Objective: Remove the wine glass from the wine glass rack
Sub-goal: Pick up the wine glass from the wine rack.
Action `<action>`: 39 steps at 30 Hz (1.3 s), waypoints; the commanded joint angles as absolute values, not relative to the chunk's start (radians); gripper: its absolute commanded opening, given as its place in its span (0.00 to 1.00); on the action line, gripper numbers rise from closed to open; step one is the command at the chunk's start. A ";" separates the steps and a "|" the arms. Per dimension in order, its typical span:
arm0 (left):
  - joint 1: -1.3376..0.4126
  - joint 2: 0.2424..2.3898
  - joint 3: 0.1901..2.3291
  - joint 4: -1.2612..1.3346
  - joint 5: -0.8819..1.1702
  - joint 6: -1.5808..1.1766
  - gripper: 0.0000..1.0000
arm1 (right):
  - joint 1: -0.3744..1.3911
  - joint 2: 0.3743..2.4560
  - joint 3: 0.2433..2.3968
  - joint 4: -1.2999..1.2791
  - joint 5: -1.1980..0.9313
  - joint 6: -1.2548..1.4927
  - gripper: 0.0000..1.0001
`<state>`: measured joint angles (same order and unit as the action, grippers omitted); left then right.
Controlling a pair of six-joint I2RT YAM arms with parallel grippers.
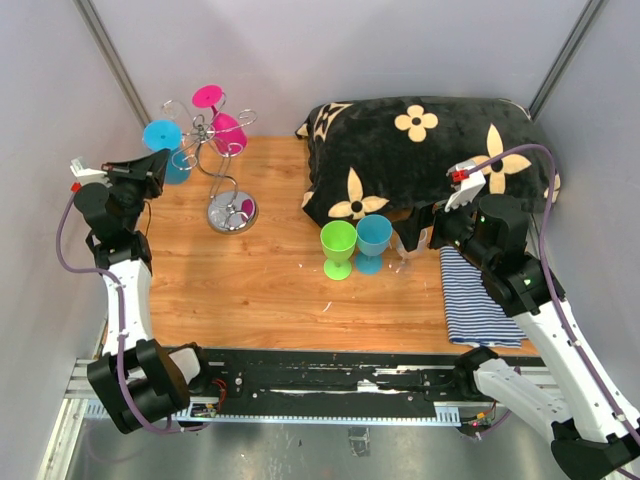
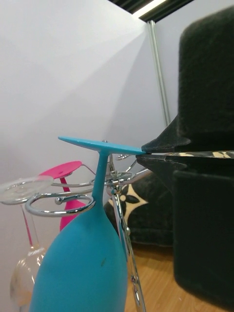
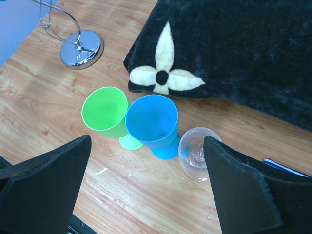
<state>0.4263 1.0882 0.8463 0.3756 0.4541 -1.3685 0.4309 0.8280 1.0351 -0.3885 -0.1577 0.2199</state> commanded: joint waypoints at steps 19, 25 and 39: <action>0.440 1.113 0.913 0.439 0.417 -1.423 0.00 | 0.415 0.839 1.085 -0.374 -0.240 0.215 0.98; 0.440 1.040 0.855 0.438 0.218 -1.437 0.01 | 0.416 0.866 1.123 -0.372 -0.289 0.211 0.98; 0.439 1.072 0.911 0.416 0.123 -1.480 0.00 | 0.421 0.853 1.059 -0.336 -0.217 0.163 0.98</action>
